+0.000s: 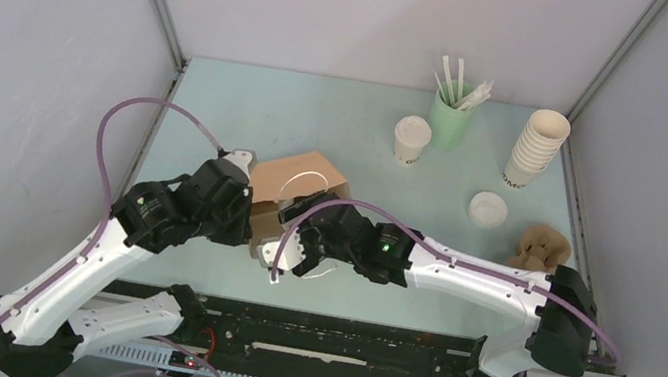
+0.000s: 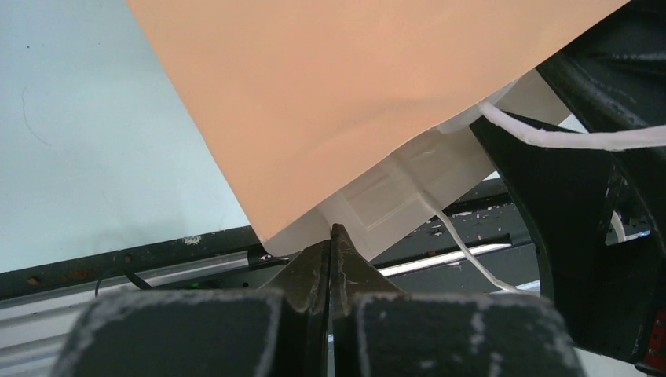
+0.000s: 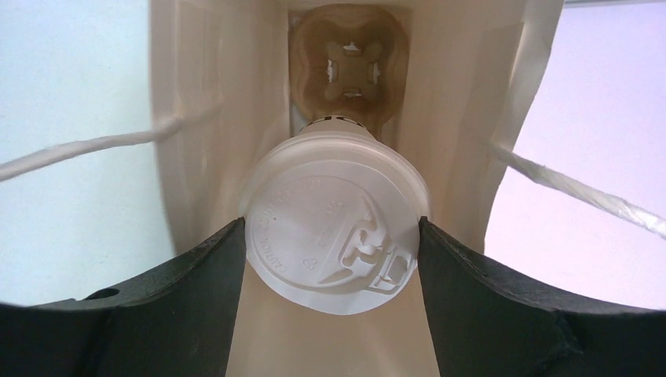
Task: Pack the takeout coffee
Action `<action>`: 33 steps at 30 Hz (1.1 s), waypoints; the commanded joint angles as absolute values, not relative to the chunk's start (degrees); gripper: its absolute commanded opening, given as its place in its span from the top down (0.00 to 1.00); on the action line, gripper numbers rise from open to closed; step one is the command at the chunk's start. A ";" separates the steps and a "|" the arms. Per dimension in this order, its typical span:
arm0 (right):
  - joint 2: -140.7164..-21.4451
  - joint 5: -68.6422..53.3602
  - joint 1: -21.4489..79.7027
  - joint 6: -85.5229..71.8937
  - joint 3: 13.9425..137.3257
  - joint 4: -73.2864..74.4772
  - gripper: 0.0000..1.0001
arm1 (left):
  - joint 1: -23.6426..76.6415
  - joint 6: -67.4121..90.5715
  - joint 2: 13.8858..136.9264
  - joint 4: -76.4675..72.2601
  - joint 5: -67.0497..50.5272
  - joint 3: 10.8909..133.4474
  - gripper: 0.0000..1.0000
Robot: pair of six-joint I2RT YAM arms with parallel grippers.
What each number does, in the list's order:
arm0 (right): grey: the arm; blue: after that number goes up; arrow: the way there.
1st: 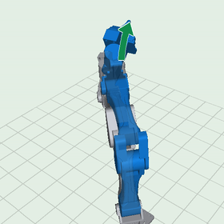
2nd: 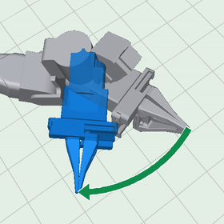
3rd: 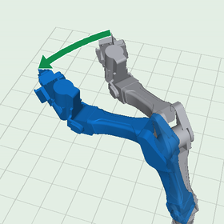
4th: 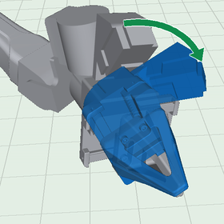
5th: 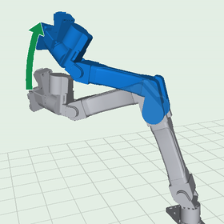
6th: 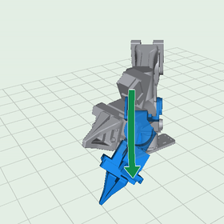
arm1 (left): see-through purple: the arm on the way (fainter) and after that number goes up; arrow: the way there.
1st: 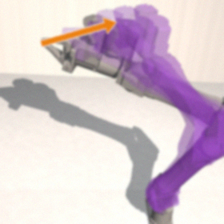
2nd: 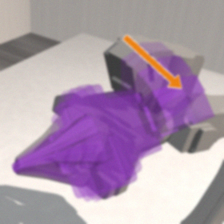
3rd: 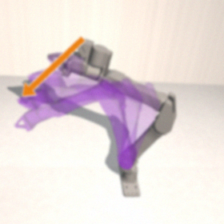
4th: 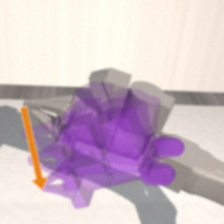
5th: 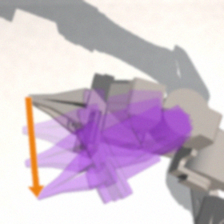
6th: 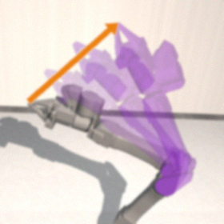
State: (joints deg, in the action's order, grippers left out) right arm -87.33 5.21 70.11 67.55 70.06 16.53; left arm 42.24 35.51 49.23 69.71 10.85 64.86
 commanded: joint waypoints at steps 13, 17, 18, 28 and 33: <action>-84.51 6.26 72.27 60.98 66.20 13.71 0.55 | 38.23 33.58 50.11 68.71 6.52 69.92 1.00; -86.07 5.50 70.92 62.05 66.18 10.80 0.55 | 38.17 33.40 49.91 68.52 6.10 69.25 1.00; -86.50 5.53 70.60 62.41 66.19 10.35 0.56 | 38.22 33.40 49.83 68.30 5.58 68.85 1.00; -91.61 11.56 68.73 66.33 66.23 3.56 0.58 | 38.23 32.01 49.64 67.69 4.15 68.52 1.00; -92.03 9.32 66.77 67.55 66.23 3.58 0.57 | 38.18 31.02 49.57 68.41 4.45 68.94 1.00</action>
